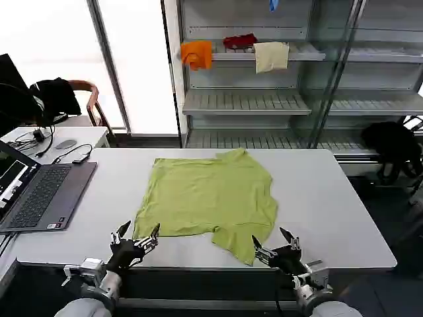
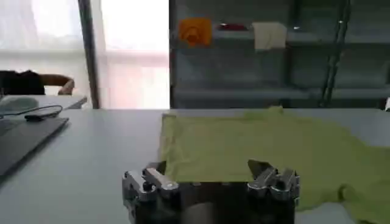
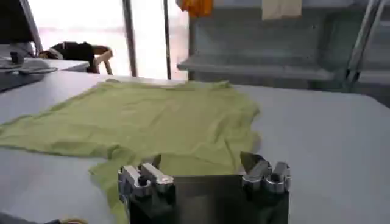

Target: Fold and organize the clothes.

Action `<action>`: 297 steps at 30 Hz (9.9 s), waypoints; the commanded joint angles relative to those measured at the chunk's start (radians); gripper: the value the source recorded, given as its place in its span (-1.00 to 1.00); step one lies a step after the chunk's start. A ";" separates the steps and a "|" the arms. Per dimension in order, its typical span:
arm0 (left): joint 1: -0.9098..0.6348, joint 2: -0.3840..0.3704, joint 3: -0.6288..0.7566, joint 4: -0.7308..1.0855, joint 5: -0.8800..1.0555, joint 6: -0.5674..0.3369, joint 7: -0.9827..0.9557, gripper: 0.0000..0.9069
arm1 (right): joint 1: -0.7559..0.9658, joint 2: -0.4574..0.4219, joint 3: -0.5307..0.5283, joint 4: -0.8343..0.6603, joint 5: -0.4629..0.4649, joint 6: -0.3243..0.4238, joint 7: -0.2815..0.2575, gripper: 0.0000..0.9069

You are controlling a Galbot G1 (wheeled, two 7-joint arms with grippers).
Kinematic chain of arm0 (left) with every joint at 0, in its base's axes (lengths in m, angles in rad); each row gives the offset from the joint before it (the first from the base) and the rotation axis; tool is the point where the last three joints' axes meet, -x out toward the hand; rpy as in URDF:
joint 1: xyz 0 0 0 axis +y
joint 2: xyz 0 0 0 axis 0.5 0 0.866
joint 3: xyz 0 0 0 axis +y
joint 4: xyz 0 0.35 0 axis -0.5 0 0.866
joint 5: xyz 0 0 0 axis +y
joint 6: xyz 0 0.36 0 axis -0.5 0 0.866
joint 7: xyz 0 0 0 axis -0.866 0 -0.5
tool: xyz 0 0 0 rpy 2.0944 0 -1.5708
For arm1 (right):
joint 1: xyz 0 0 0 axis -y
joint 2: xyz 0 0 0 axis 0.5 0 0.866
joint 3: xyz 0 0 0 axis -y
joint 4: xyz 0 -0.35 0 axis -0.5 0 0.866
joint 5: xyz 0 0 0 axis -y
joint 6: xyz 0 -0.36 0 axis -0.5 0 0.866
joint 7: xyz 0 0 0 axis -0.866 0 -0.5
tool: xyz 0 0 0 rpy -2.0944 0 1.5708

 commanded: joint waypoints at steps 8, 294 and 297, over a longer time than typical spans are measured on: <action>-0.030 0.007 -0.032 0.092 0.031 0.025 -0.010 1.00 | -0.016 0.003 -0.017 -0.019 -0.003 0.004 0.000 1.00; -0.634 0.147 0.088 0.621 -0.024 0.050 0.109 1.00 | 0.868 0.214 -0.062 -0.873 -0.044 -0.014 0.129 1.00; -0.650 0.139 0.093 0.671 -0.006 0.050 0.109 1.00 | 0.887 0.224 -0.059 -0.904 -0.070 -0.013 0.131 1.00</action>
